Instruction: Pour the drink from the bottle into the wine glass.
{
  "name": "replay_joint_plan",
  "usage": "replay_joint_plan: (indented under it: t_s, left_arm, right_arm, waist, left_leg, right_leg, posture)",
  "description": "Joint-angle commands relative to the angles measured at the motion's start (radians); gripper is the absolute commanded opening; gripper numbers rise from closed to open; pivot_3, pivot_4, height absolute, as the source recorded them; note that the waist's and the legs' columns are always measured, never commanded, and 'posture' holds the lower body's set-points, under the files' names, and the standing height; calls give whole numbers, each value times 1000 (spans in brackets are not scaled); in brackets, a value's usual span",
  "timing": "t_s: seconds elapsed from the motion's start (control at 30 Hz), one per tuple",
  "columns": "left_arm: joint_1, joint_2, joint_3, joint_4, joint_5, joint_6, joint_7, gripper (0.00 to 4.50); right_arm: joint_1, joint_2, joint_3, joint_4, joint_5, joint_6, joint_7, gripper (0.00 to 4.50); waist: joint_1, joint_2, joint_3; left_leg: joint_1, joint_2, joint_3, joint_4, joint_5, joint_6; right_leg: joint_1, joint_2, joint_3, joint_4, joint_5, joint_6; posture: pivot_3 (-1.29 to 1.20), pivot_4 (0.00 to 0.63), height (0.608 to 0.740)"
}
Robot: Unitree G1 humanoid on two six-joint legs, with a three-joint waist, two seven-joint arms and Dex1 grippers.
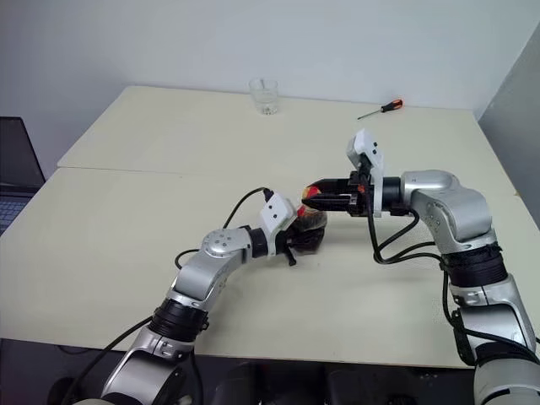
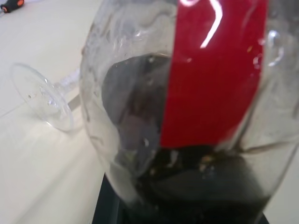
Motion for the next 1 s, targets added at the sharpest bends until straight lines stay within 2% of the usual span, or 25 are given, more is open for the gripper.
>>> replay_joint_plan:
  t_s: [0.03, 0.1, 0.27, 0.5, 0.57, 0.73, 0.87, 1.0]
  left_arm:
    - [-24, -8, 6, -43, -24, -14, -11, 746]
    - [-29, -11, 3, -30, -25, -18, -18, 746]
    - [-42, -20, 4, 2, -19, -35, -28, 746]
    - [-78, -48, 0, 65, -6, -69, -14, 745]
    - [-89, -57, -1, 82, -5, -78, -20, 745]
    - [-117, -69, -5, 139, -6, -115, -52, 745]
    - [-153, -68, 0, 204, -12, -150, -101, 745]
    - [-222, -62, 14, 311, -31, -207, -191, 742]
  right_arm:
    - [1, -20, -89, -103, 61, 36, -33, 3354]
    - [10, -27, -136, -150, 95, 66, -64, 4057]
    - [39, -37, -249, -246, 113, 137, -236, 4070]
    - [108, -19, -362, -565, 209, 445, -583, 4070]
    - [105, 36, -384, -643, 208, 555, -717, 4070]
    - [62, 306, -423, -822, 89, 812, -1014, 4070]
    - [94, 411, -382, -903, 44, 833, -1160, 4070]
    - [122, 456, -374, -937, 45, 833, -1263, 4070]
  waist:
    - [-1, 0, 0]
    - [-1, 0, 0]
    - [0, 0, 0]
    - [-2, 0, 0]
    - [-4, 0, 0]
    - [-4, 1, -1]
    - [-4, 2, -1]
    - [-4, 2, -1]
  left_leg:
    - [0, 0, 0, 0, 0, 0]
    - [0, 0, 0, 0, 0, 0]
    - [0, 0, 0, 0, 0, 0]
    - [0, 0, 0, 0, 0, 0]
    - [0, 0, 0, 0, 0, 0]
    - [1, 0, -1, 1, 0, 0]
    - [1, 0, -1, 1, 0, 0]
    - [1, -1, -1, 2, 0, 0]
  right_leg:
    - [0, 0, 0, 0, 0, 0]
    - [0, 0, 0, 1, 0, 0]
    - [0, 0, 0, 1, 0, 0]
    - [0, 0, 0, 1, 0, 0]
    - [0, 0, 0, 1, 0, 0]
    - [-1, 0, 0, 7, -3, 4]
    - [-2, 0, 0, 9, -3, 5]
    - [-1, -1, 0, 9, -3, 5]
  posture:
    - [0, 150, 740]
    - [0, 150, 740]
    - [0, 150, 740]
    - [0, 150, 740]
    - [0, 150, 740]
    - [0, 150, 740]
    - [0, 150, 740]
    - [0, 150, 740]
